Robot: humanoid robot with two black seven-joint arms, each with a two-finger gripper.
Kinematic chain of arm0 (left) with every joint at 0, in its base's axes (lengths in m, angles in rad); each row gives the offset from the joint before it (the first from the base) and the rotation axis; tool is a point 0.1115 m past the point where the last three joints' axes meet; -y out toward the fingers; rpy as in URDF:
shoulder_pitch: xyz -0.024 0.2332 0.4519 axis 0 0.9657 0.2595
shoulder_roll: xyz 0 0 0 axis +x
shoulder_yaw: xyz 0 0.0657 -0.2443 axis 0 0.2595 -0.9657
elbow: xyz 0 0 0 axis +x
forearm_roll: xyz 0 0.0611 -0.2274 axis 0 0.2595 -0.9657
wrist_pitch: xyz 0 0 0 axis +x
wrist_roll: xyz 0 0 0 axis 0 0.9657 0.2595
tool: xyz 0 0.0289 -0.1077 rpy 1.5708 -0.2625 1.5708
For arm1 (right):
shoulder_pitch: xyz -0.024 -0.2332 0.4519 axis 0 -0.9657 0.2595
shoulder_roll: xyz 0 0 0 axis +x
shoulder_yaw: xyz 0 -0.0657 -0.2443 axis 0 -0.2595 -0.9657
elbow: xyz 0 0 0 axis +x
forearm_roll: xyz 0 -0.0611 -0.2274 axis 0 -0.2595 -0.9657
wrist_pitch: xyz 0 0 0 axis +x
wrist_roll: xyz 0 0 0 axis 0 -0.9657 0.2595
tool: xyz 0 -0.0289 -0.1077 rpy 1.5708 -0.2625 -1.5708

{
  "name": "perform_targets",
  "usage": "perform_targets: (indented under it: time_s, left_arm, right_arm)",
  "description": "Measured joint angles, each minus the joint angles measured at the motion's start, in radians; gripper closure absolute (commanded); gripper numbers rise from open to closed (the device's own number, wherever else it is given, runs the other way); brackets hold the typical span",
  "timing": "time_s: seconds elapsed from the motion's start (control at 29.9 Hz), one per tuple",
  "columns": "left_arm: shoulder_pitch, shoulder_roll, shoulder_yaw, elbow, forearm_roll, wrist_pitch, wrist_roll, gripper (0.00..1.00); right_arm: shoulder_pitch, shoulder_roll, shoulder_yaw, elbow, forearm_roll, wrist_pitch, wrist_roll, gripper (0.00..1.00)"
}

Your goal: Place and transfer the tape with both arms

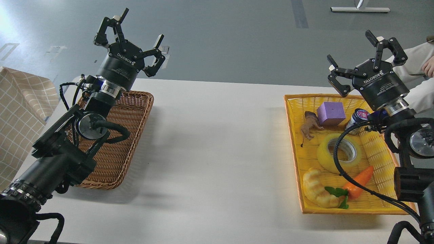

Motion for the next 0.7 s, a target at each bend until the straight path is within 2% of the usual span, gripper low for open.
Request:
perform_targets:
  time_s: [0.7]
  left_arm:
    - [0.000,-0.001,-0.003,0.000,-0.003,0.000,-0.001,0.01]
  right_arm:
    - [0.000,0.000,0.000,0.000,0.000,0.000,0.000,0.00]
